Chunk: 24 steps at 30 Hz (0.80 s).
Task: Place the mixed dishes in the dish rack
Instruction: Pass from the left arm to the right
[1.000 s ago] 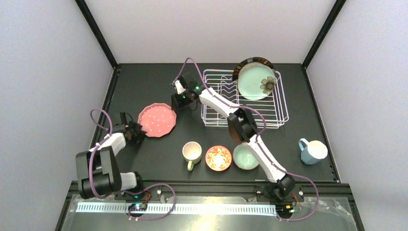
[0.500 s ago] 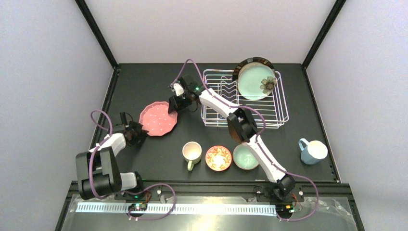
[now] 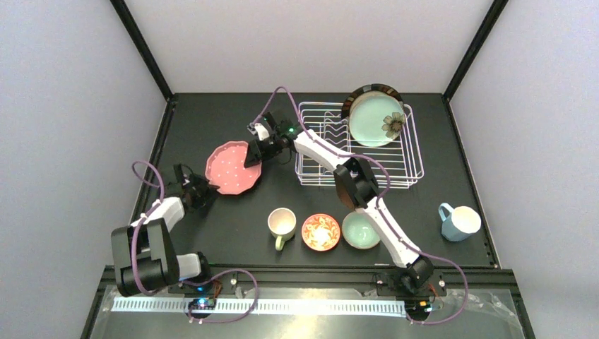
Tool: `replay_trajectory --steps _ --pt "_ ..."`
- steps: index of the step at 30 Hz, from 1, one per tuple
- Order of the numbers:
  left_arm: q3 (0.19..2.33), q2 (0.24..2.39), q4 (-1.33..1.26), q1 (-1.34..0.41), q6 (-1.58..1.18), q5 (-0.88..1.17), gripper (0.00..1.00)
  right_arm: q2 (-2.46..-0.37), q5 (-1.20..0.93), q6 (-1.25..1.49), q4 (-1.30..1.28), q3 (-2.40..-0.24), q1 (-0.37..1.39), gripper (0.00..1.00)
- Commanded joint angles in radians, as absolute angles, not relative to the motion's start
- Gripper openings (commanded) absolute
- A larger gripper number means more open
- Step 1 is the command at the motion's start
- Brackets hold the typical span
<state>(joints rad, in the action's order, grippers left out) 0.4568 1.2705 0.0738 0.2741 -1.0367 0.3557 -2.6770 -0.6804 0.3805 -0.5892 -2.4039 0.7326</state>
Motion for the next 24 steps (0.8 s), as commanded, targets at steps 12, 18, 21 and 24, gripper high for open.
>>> replay_trajectory --steps 12,18,21,24 --pt "0.484 1.200 -0.124 0.282 -1.066 0.565 0.01 -2.603 -0.905 0.476 -0.462 -2.380 0.738 0.98" --pt "0.487 1.178 -0.120 0.282 -1.069 0.581 0.01 -2.566 -0.959 0.516 -0.372 -2.322 0.747 0.97" --pt "0.487 1.161 -0.107 0.282 -1.066 0.582 0.01 -2.569 -0.954 0.520 -0.376 -2.331 0.750 0.84" --pt "0.491 1.149 -0.096 0.284 -1.063 0.589 0.01 -2.566 -0.937 0.513 -0.396 -2.334 0.751 0.39"
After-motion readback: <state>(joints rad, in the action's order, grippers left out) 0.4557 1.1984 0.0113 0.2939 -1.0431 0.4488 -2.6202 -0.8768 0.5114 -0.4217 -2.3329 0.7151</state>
